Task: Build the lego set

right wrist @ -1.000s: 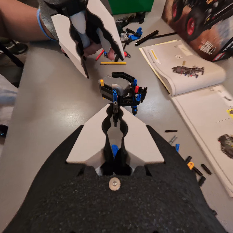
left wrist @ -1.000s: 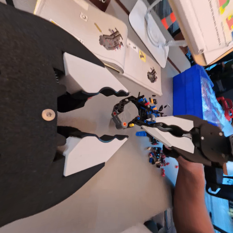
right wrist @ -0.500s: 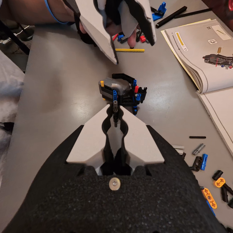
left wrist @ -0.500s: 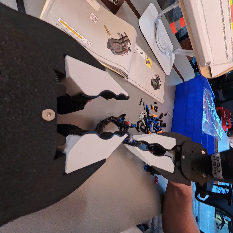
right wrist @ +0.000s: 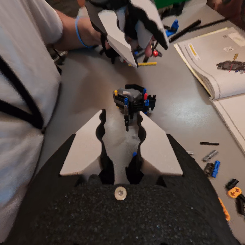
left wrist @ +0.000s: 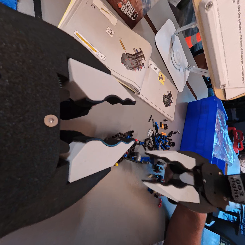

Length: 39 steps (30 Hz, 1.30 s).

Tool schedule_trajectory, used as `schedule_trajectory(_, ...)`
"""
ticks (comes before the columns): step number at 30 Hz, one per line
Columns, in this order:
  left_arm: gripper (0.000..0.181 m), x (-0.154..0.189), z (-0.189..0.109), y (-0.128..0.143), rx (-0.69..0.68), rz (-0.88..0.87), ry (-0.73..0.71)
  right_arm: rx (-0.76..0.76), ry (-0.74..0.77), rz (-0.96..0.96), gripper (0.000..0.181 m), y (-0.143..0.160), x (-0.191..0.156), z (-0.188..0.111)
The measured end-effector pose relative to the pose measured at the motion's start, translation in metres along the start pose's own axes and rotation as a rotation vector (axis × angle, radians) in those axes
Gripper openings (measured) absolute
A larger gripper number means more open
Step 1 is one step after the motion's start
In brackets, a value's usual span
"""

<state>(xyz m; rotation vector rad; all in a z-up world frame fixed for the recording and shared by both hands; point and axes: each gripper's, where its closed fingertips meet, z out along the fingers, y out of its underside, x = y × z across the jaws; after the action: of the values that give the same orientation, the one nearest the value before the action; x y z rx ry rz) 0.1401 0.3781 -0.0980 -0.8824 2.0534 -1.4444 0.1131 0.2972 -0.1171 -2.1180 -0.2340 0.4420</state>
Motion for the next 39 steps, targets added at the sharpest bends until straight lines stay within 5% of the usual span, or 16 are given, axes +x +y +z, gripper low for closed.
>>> schedule_trajectory(1, 0.047, -0.002, -0.001, -0.001, 0.001, -0.009, -0.002, 0.039, -0.004, 0.005, 0.048, -0.007, 0.001, -0.010)
schedule_trajectory(5, 0.048, -0.013, -0.004, 0.000, -0.008, -0.013, -0.041, 0.173, 0.328, 0.055, 0.053, -0.024, 0.064, -0.060)
schedule_trajectory(7, 0.048, -0.020, -0.004, 0.003, -0.028, -0.032, -0.073, 0.180, 0.600, 0.171, 0.057, -0.014, 0.109, -0.091)
schedule_trajectory(10, 0.047, -0.034, -0.003, 0.011, -0.072, -0.096, -0.133, 0.085, 0.726, 0.233, 0.054, 0.012, 0.131, -0.098)
schedule_trajectory(23, 0.039, -0.027, -0.007, 0.020, -0.180, -0.116, -0.057, -0.047, 0.769, 0.115, 0.038, 0.027, 0.131, -0.080)
schedule_trajectory(29, 0.036, -0.033, -0.031, -0.004, -0.161, -0.060, -0.096, -0.032, 0.745, 0.128, 0.038, 0.027, 0.131, -0.079)
schedule_trajectory(35, 0.036, -0.077, -0.114, -0.025, -0.243, -0.005, -0.328, -0.035, 0.754, 0.089, 0.036, 0.022, 0.128, -0.078)
schedule_trajectory(39, 0.040, -0.092, -0.182, 0.003, -0.419, -0.113, -0.451, -0.044, 0.772, 0.061, 0.036, 0.019, 0.126, -0.080)
